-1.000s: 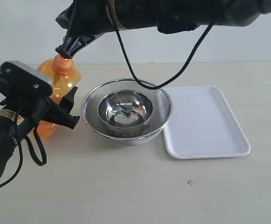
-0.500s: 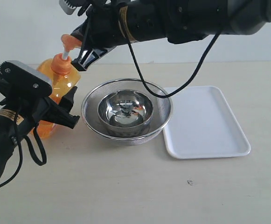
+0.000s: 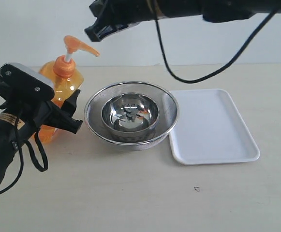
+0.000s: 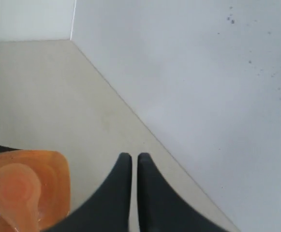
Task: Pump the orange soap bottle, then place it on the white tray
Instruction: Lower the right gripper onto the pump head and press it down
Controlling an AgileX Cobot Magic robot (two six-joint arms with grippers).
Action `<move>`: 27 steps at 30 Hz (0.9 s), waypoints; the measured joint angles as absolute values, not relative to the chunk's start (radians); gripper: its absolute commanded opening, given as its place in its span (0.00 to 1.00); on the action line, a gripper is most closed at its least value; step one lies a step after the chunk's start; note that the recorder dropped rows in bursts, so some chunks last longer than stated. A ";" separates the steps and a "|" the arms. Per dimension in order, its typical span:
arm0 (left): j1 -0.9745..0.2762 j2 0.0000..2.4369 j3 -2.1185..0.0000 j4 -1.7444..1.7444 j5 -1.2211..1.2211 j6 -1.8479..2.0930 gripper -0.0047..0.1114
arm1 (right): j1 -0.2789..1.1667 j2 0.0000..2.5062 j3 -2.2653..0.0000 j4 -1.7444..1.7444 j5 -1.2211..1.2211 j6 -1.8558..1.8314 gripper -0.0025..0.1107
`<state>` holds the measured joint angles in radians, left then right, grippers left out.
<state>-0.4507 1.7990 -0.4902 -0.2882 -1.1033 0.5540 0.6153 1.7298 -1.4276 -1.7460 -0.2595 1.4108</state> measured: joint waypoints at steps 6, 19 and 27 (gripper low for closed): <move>-0.451 1.799 -0.490 -0.275 -1.103 0.578 0.08 | 0.527 1.587 -1.325 -1.746 -0.327 1.606 0.03; -0.451 1.810 -0.519 -0.254 -1.048 0.700 0.08 | 0.521 1.567 -1.284 -1.746 -0.568 1.677 0.03; -0.451 1.810 -0.531 -0.256 -1.027 0.709 0.08 | 0.521 1.579 -1.284 -1.748 -0.641 1.686 0.03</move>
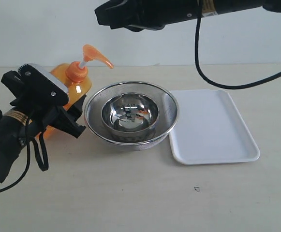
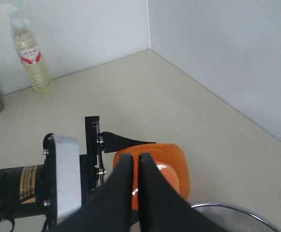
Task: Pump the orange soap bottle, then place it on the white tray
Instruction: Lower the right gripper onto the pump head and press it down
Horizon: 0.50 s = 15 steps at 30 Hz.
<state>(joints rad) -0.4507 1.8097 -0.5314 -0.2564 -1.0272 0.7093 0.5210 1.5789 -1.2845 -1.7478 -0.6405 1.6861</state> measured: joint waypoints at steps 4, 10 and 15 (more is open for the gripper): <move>-0.451 1.810 -0.540 -0.256 -1.012 0.711 0.08 | 0.532 1.600 -1.284 -1.748 -0.641 1.689 0.03; -0.451 1.811 -0.547 -0.256 -1.005 0.711 0.08 | 0.554 1.658 -1.284 -1.748 -0.605 1.683 0.03; -0.451 1.811 -0.547 -0.256 -1.005 0.708 0.08 | 0.577 1.691 -1.284 -1.748 -0.518 1.657 0.03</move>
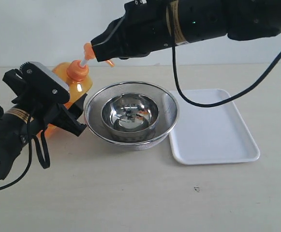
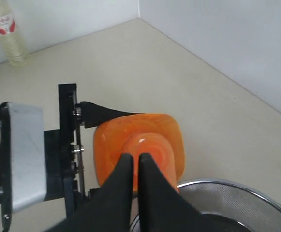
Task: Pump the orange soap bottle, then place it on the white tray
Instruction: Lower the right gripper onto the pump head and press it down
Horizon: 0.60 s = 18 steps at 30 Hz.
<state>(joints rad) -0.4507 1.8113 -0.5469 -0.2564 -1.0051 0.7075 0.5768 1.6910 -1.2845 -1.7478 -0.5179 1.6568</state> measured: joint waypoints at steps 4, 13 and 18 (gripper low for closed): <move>-0.451 1.811 -0.547 -0.256 -1.005 0.704 0.08 | 0.577 1.718 -1.309 -1.748 -0.512 1.652 0.03; -0.449 1.813 -0.547 -0.263 -1.009 0.698 0.08 | 0.578 1.776 -1.346 -1.726 -0.518 1.650 0.03; -0.445 1.817 -0.547 -0.268 -1.014 0.698 0.08 | 0.578 1.791 -1.354 -1.714 -0.528 1.650 0.03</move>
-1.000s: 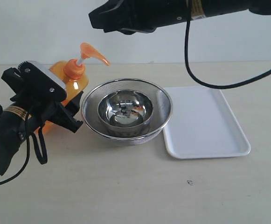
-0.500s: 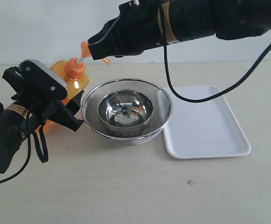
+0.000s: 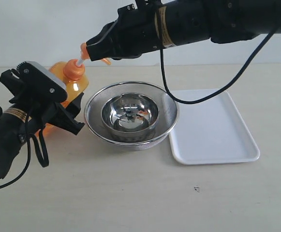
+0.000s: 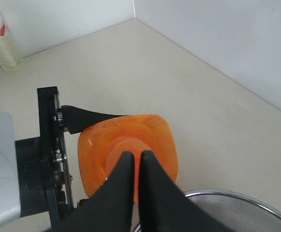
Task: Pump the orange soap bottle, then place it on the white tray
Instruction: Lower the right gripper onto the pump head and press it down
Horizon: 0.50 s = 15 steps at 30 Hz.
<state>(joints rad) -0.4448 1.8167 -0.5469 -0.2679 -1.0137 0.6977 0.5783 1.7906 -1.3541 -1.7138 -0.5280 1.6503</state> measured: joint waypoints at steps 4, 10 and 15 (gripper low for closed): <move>-0.443 1.817 -0.547 -0.266 -1.014 0.699 0.08 | 0.578 1.797 -1.354 -1.707 -0.536 1.650 0.03; -0.439 1.817 -0.547 -0.259 -1.014 0.693 0.08 | 0.595 1.799 -1.354 -1.707 -0.524 1.650 0.03; -0.439 1.819 -0.547 -0.249 -1.014 0.691 0.08 | 0.617 1.799 -1.359 -1.705 -0.529 1.654 0.03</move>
